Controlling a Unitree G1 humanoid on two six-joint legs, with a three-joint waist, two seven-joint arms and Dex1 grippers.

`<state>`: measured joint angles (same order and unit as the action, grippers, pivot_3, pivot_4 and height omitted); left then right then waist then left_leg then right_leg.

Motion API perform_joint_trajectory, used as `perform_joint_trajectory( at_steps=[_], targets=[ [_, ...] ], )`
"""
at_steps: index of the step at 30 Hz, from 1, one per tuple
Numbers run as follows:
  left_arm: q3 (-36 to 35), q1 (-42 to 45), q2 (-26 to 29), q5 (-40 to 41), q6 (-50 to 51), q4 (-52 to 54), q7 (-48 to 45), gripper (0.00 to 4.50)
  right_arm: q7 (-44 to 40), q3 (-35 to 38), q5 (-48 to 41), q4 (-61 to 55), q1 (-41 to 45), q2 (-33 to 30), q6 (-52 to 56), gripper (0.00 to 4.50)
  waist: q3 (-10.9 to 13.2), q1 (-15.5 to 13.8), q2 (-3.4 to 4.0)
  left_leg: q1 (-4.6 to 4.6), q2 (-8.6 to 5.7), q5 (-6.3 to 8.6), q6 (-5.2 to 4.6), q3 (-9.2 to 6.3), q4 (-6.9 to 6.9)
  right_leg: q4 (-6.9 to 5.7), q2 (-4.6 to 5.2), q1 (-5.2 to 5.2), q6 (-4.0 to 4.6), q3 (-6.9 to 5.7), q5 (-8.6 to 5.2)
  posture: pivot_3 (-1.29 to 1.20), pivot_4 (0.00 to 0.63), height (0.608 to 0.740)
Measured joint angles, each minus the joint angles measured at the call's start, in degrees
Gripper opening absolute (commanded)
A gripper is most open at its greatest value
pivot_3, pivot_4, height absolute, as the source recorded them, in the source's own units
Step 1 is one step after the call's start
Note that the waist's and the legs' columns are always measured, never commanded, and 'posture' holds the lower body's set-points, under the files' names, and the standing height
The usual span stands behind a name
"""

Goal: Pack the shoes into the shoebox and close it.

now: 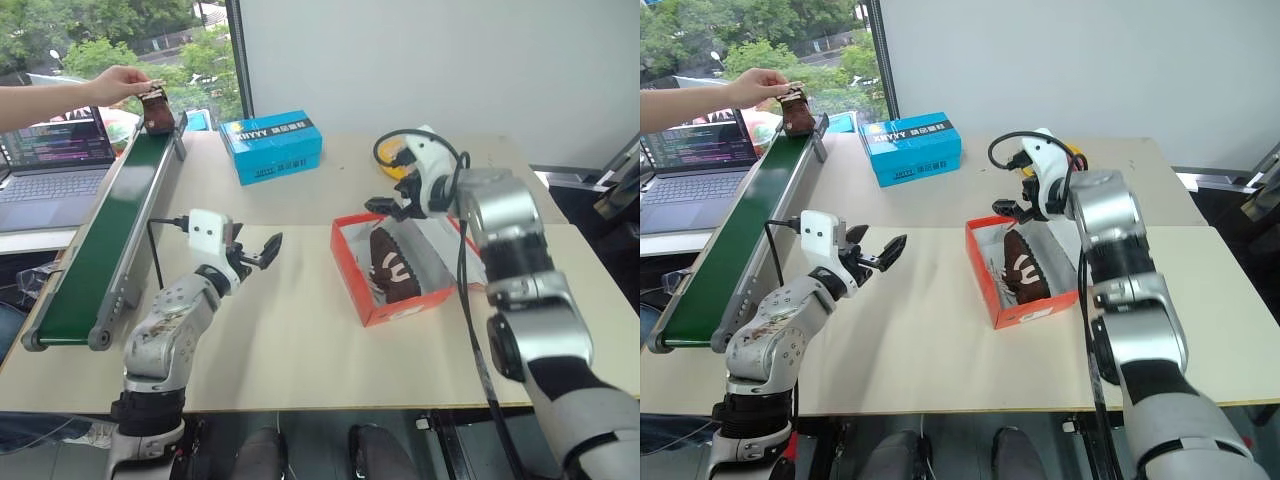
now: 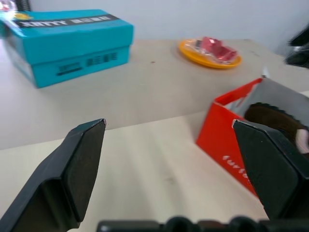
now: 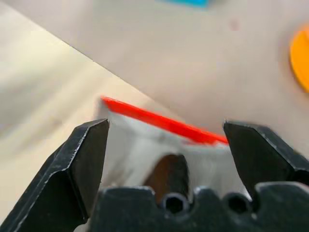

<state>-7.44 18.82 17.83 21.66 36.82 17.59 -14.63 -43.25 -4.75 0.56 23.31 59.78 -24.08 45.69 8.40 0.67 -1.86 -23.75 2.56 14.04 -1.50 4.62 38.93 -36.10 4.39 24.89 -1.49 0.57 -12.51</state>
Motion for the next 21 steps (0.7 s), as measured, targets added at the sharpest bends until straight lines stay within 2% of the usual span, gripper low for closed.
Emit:
perform_joint_trajectory(
  at_steps=[4,10,15,21],
  targets=[
    [-3.5,-0.3,0.0,-0.1,0.0,0.4,2.6,4.50,2.1,4.1,-4.7,-6.7,-6.5,4.2,-2.8,4.44,0.0,0.3,-0.03,0.01,0.08,0.00,0.00,0.06,-0.04,-0.03,-0.08,0.09,0.01,0.08,0.01,0.00,0.150,0.740],
    [-7.2,-3.3,0.7,-1.4,-0.4,1.1,5.4,4.50,0.9,5.0,-11.1,-12.0,-12.5,9.5,-6.5,4.44,0.0,0.3,-0.02,-0.04,0.08,0.00,0.01,0.12,-0.05,-0.06,-0.07,0.18,0.01,0.13,0.02,0.00,0.150,0.740],
    [-11.8,-6.3,1.0,-2.6,-1.5,1.2,8.2,4.50,-0.2,0.8,-12.1,-15.0,-15.3,11.5,-11.1,4.44,0.0,0.1,-0.03,-0.02,0.07,-0.01,0.01,0.11,-0.03,-0.07,-0.06,0.17,0.02,0.08,0.02,0.00,0.150,0.740],
    [-19.0,-8.2,4.2,-3.5,-3.3,-1.3,9.5,4.50,-2.1,-2.9,-13.0,-15.1,-16.8,15.0,-18.1,4.44,0.0,0.2,-0.03,-0.01,0.09,0.00,0.01,0.12,-0.04,-0.06,-0.07,0.18,0.03,0.08,0.02,0.00,0.150,0.740]
  ],
)
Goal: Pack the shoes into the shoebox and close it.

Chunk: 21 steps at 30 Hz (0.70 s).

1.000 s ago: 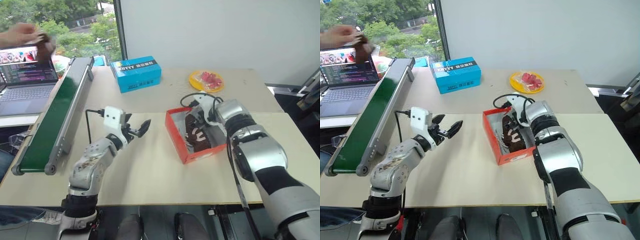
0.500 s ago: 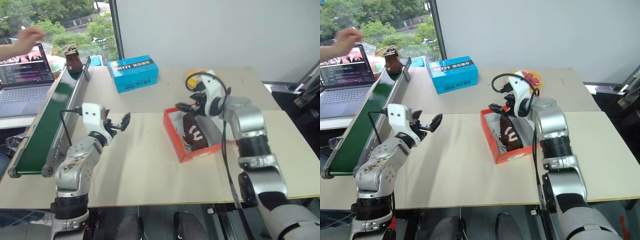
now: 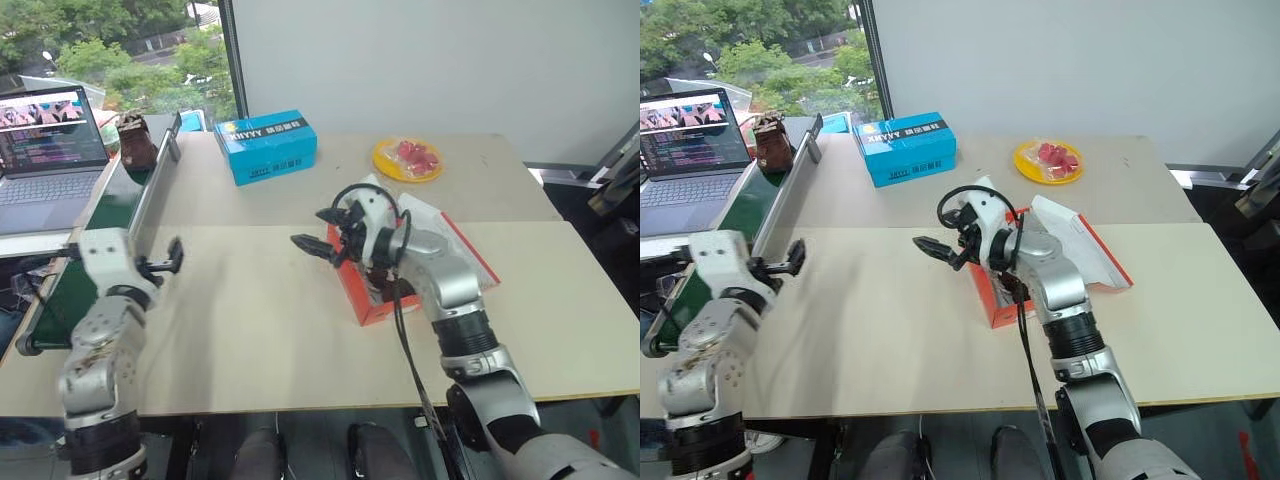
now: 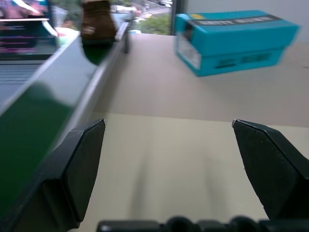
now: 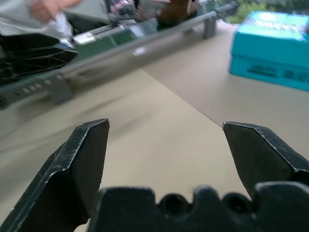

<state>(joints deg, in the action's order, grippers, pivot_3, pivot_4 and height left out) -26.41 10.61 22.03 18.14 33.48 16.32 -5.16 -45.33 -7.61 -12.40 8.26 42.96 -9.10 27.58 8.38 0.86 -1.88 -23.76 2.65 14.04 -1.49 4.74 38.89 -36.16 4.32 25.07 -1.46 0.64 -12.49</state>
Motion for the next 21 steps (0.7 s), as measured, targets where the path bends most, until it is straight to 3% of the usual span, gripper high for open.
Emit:
perform_joint_trajectory(
  at_steps=[9,14,21],
  targets=[
    [-4.3,3.0,6.0,0.1,-5.5,-13.5,-3.4,4.50,-0.5,-3.5,1.7,4.7,-0.5,1.5,-7.0,4.44,0.0,-0.2,-0.02,0.01,-0.02,-0.01,0.02,0.09,0.01,0.00,0.03,-0.02,0.01,-0.07,0.00,0.00,0.150,0.740],
    [-2.1,10.5,10.4,-1.2,-7.0,-25.7,-5.5,4.50,-0.5,-4.0,2.0,4.9,-0.5,1.7,-7.1,4.44,0.0,-0.1,-0.05,-0.02,-0.01,-0.02,0.04,0.19,0.00,-0.01,0.01,-0.01,0.02,-0.12,0.01,0.00,0.150,0.740],
    [1.6,27.7,16.2,-4.0,-9.6,-45.6,-6.9,4.50,0.2,-4.4,2.1,3.9,-1.1,1.1,-6.9,4.44,0.0,0.0,-0.09,-0.04,-0.03,-0.05,0.08,0.31,0.00,-0.09,0.01,-0.01,0.02,-0.17,0.02,0.00,0.150,0.740]
  ],
)
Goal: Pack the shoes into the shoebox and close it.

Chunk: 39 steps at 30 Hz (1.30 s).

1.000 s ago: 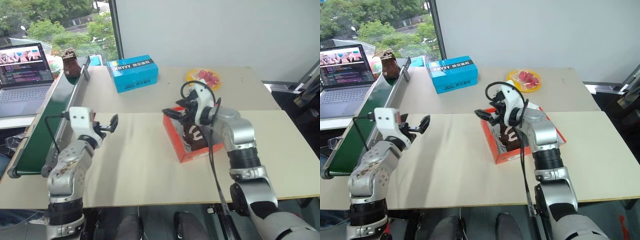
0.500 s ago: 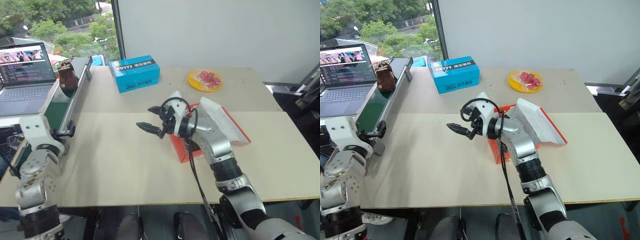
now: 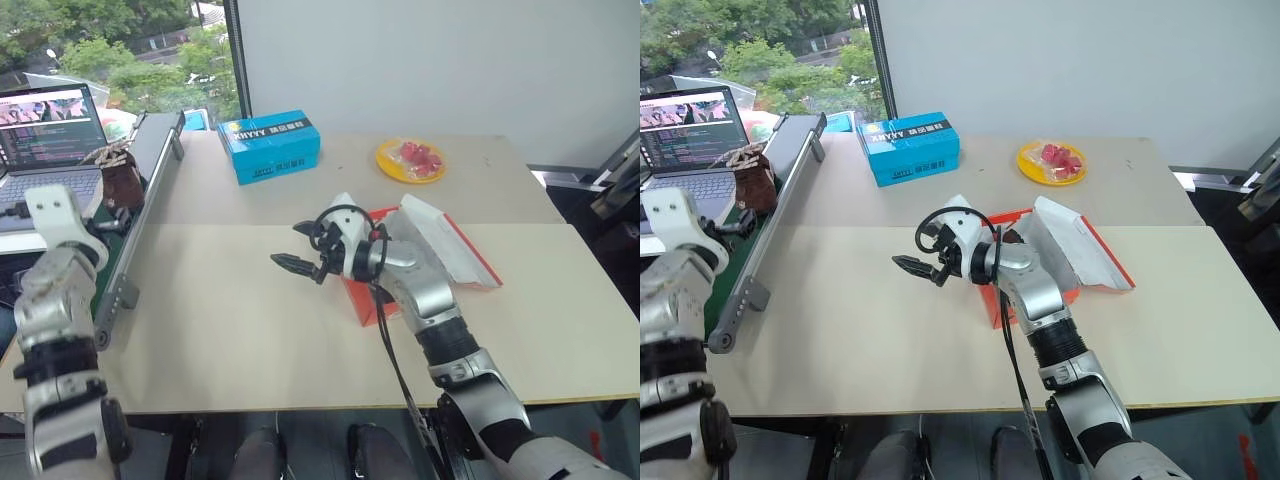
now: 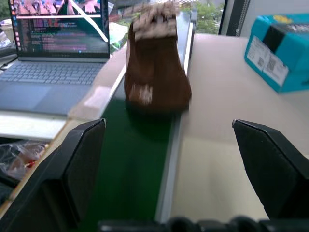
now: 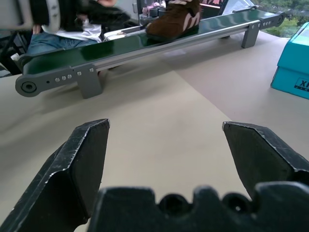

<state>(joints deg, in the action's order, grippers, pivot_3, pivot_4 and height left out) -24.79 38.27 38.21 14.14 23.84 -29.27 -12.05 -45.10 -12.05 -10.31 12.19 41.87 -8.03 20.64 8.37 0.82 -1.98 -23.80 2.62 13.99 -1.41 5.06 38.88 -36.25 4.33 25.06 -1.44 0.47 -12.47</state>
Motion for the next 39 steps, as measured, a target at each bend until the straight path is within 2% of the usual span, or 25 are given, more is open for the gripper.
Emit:
perform_joint_trajectory(
  at_steps=[8,15,18,20,26,27,29,35,39],
  targets=[
    [3.2,10.4,2.7,-3.8,-4.6,-16.7,0.6,4.50,0.9,0.1,0.0,-1.8,-1.8,-1.2,2.0,4.44,0.0,0.3,-0.01,-0.02,0.01,-0.01,0.02,0.08,0.01,-0.20,-0.02,0.03,0.00,-0.01,0.00,0.00,0.150,0.740],
    [3.3,10.9,2.9,-4.8,-6.1,-22.9,0.8,4.50,1.0,0.1,-0.1,-3.6,-2.2,-2.0,4.0,4.44,0.0,0.2,-0.02,-0.02,0.01,-0.01,0.02,0.12,0.04,-0.35,-0.01,0.08,-0.01,0.01,-0.01,0.00,0.150,0.740],
    [1.3,9.8,2.5,-2.9,-4.3,-24.4,1.2,3.80,1.4,0.1,-0.1,-3.9,-2.3,-2.6,5.1,4.50,0.0,0.2,-0.03,-0.02,0.01,-0.01,0.02,0.12,0.06,-0.40,0.00,0.08,-0.01,0.01,-0.01,0.00,0.150,0.740],
    [0.8,9.0,2.3,-2.3,-3.9,-23.8,1.0,2.92,1.5,0.1,-0.1,-4.4,-2.4,-3.0,5.9,4.50,0.0,0.0,-0.02,0.03,0.00,-0.03,0.04,0.12,0.07,-0.46,0.01,0.07,0.00,0.01,-0.01,0.00,0.150,0.740],
    [0.0,7.3,1.5,-1.2,-3.5,-21.1,1.4,0.72,1.9,0.0,-0.1,-6.2,-2.5,-3.3,7.3,4.50,0.0,-0.4,-0.02,0.07,-0.02,-0.04,0.05,0.08,0.10,-0.50,0.03,0.00,0.00,-0.01,-0.01,0.00,0.150,0.740],
    [-0.1,7.1,1.3,-1.1,-3.5,-20.8,1.6,0.46,1.9,-0.1,-0.1,-6.2,-2.5,-3.4,7.4,4.50,0.0,-0.5,-0.02,0.07,-0.02,-0.04,0.05,0.07,0.10,-0.50,0.02,0.00,0.00,-0.01,-0.01,0.00,0.150,0.740],
    [-0.2,6.8,0.9,-1.0,-3.5,-20.1,2.5,0.17,1.9,-0.1,-0.1,-6.2,-2.5,-3.4,7.5,4.50,0.0,-0.6,-0.02,0.06,-0.02,-0.04,0.06,0.05,0.10,-0.50,0.02,0.00,0.00,-0.02,-0.01,0.00,0.150,0.740],
    [-0.2,6.2,-0.6,-0.4,-4.3,-13.7,4.5,0.17,2.1,0.3,-1.2,-6.6,-2.4,-3.1,9.0,4.50,0.0,-0.4,-0.30,-0.08,0.00,-0.04,0.06,0.03,0.10,-0.45,0.01,0.10,0.00,-0.04,-0.01,0.00,0.150,0.740],
    [0.7,6.2,-4.8,3.6,-2.8,-2.4,0.0,0.17,5.2,6.9,-7.3,-6.6,-1.1,0.9,13.7,4.50,0.1,-0.6,-0.35,-0.16,-0.01,-0.08,0.12,0.00,0.13,-0.45,0.05,0.12,0.00,-0.07,0.00,0.00,0.150,0.740]
  ],
)
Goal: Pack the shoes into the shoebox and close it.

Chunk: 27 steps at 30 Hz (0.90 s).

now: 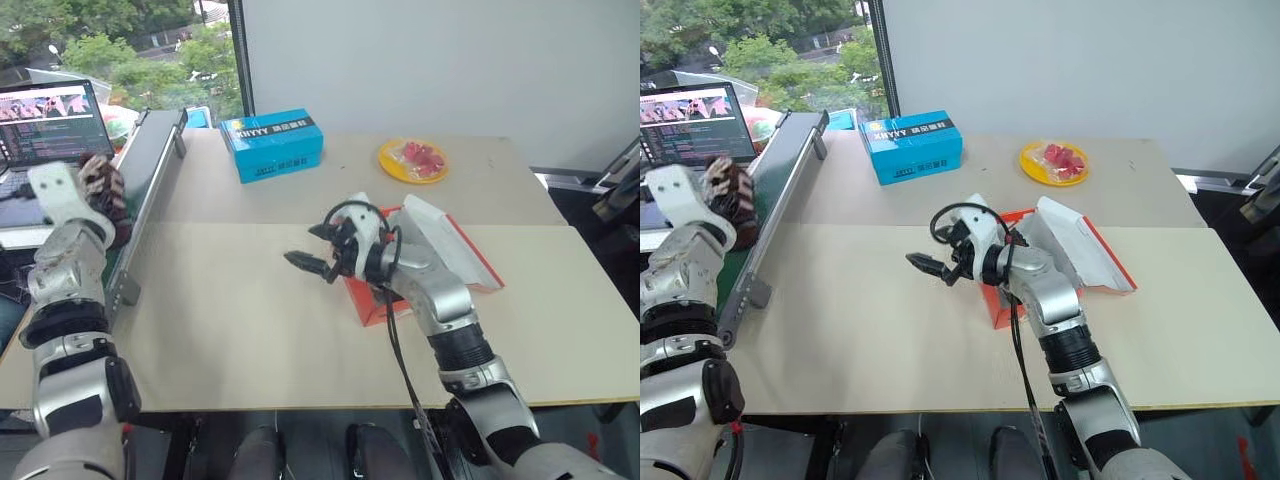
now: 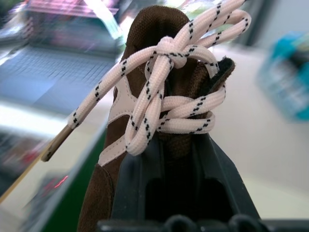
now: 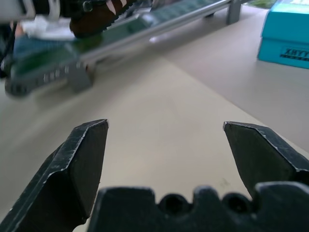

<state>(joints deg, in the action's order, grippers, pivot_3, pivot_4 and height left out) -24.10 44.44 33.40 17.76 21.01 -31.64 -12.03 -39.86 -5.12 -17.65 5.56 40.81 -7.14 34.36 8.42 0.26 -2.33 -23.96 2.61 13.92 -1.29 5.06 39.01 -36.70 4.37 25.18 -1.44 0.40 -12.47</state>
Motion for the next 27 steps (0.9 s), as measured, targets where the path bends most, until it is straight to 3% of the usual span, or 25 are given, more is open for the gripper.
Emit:
perform_joint_trajectory(
  at_steps=[7,11,14,27],
  targets=[
    [9.5,-3.9,-13.1,8.1,12.1,19.6,-5.8,0.17,11.2,16.1,-14.4,1.6,9.6,6.6,8.5,4.50,0.0,0.2,0.00,0.00,0.02,0.00,0.00,-0.07,-0.01,0.00,-0.04,0.00,0.00,0.03,0.00,0.00,0.150,0.740],
    [8.4,-4.1,-23.1,16.5,19.8,26.4,-1.9,0.17,20.2,28.6,-24.8,6.8,13.5,7.5,13.3,4.50,0.0,0.5,0.00,0.01,0.03,0.02,-0.05,-0.26,-0.03,0.00,-0.02,-0.01,0.01,0.06,0.00,0.00,0.150,0.740],
    [9.6,-4.9,-27.7,20.7,24.4,30.6,-0.1,0.17,24.2,32.2,-28.9,9.1,13.7,6.5,16.5,4.50,0.0,1.0,0.02,0.01,0.04,0.03,-0.07,-0.31,-0.05,0.01,-0.07,0.04,0.00,0.18,0.00,0.00,0.150,0.740],
    [9.8,-1.2,-27.0,22.9,27.0,32.3,2.1,0.17,29.4,32.8,-32.8,9.6,13.1,4.2,19.5,4.50,0.0,1.4,0.06,0.02,-0.01,0.03,-0.10,-0.38,-0.06,0.06,-0.08,0.02,-0.01,0.21,0.00,0.00,0.150,0.740]
  ],
)
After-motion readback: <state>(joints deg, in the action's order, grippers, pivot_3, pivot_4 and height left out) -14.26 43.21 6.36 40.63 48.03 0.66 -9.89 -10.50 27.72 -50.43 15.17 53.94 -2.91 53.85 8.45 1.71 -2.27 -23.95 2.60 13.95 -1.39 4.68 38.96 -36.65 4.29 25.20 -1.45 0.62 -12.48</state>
